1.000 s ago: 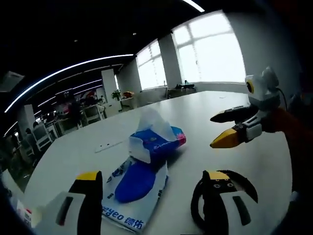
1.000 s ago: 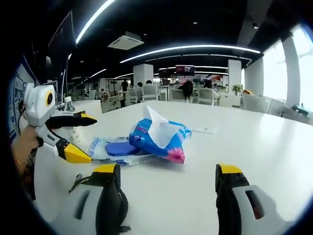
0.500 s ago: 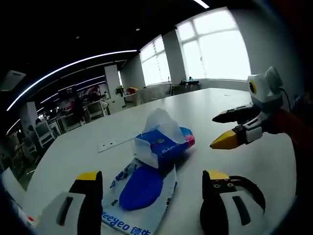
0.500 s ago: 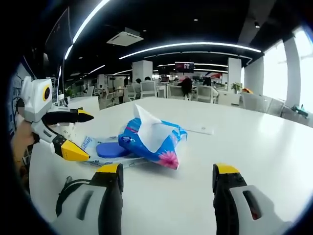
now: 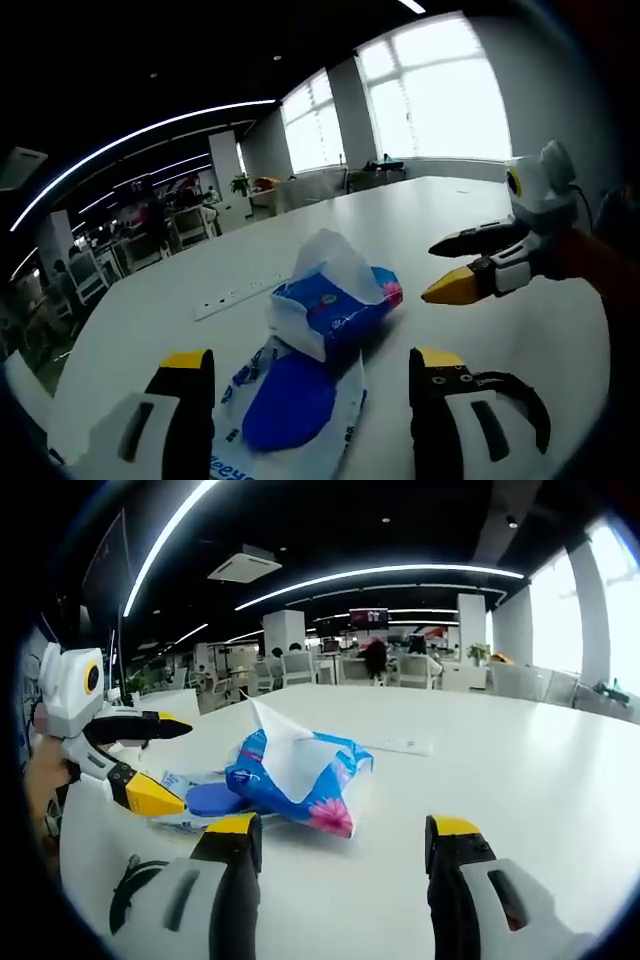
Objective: Arrange the tabletop items into an orderly group along one side of the table until the central work area is clear of visible clutter.
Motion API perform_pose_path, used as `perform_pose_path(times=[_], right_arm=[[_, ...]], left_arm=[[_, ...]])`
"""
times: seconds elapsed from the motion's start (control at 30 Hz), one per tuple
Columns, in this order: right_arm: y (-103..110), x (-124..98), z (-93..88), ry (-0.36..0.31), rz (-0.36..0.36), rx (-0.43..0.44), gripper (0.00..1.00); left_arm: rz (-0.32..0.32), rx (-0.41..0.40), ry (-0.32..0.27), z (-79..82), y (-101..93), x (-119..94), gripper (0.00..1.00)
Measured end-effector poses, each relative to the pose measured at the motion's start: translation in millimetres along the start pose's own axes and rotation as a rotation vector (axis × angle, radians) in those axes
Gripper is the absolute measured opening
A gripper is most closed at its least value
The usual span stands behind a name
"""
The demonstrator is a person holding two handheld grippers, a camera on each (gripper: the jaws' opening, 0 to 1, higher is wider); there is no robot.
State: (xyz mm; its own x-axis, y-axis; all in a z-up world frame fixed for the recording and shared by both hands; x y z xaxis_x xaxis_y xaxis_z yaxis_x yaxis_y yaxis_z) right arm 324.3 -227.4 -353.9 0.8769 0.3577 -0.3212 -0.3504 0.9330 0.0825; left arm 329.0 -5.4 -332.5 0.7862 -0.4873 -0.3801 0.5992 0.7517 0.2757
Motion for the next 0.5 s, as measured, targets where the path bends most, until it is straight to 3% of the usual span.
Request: perform_pose_path(times=[0.17, 0.33, 0.5], right_arm=[[1, 5, 1.6, 0.007, 0.002, -0.016, 0.63], [1, 10, 1.4, 0.016, 0.005, -0.02, 0.6], [0, 13, 0.1, 0.025, 0.006, -0.026, 0.59]], left_arm=[[-0.016, -0.002, 0.004, 1.4, -1.4, 7, 0.78], [-0.024, -0.1, -0.009, 6.3, 5.8, 15, 0.75], [-0.007, -0.11, 0.008, 7.8, 8.7, 25, 0.68]])
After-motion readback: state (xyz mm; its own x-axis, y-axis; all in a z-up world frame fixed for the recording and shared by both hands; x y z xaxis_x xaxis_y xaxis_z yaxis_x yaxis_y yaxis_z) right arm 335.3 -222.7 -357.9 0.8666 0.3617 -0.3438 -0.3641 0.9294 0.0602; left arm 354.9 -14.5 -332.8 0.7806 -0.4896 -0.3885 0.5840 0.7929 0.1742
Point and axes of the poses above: the point that each gripper's makers call its tool centre point, and the gripper's own axes: x roughly forward along the fingers, y roughly to its left, z roughly out of its top, the point moved 8 cm from there along -x, roughly backward along the fingers, and after that the axes turned 3 degrees about x, right-handed, at the moved point
